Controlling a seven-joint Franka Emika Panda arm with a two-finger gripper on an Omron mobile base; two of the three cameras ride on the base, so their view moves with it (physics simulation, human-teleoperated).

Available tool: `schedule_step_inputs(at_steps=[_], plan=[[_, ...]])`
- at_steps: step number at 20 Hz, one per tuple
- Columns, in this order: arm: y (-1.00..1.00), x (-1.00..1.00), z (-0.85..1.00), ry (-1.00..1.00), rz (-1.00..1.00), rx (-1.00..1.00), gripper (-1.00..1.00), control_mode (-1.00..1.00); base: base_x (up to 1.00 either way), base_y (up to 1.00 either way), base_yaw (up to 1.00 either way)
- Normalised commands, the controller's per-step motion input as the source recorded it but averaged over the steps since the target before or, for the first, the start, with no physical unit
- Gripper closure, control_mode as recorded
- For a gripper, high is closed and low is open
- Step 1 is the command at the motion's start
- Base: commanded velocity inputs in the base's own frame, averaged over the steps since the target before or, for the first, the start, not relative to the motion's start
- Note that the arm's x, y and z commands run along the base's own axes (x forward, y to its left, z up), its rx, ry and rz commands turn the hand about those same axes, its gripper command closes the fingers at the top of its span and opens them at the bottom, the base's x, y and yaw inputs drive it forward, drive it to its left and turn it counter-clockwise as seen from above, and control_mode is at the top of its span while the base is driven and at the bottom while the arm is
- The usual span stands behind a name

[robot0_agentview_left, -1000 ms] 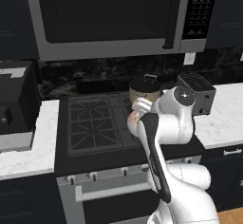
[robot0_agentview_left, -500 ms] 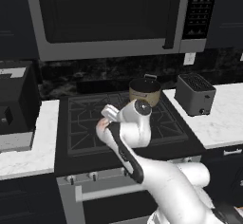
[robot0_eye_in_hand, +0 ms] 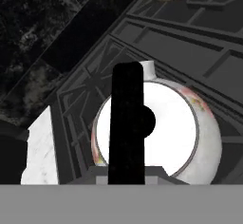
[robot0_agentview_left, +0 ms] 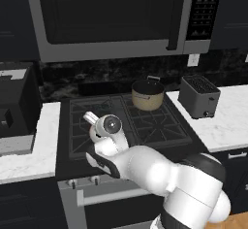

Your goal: Pick the kettle from the counter and place it on a stove burner. Then turn the burner on.

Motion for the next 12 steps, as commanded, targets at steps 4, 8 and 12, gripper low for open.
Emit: schedule_step_inputs(at_steps=[4, 8, 12], plan=[[0.08, 0.62, 0.02, 0.11, -0.05, 0.01, 1.00, -1.00, 0.00, 0.00, 0.00], [0.00, 0.63, 0.34, 0.38, -0.04, 0.04, 1.00, -1.00, 0.00, 0.00, 0.00], [0.00, 0.00, 0.00, 0.00, 0.00, 0.03, 1.00, -1.00, 0.00, 0.00, 0.00]])
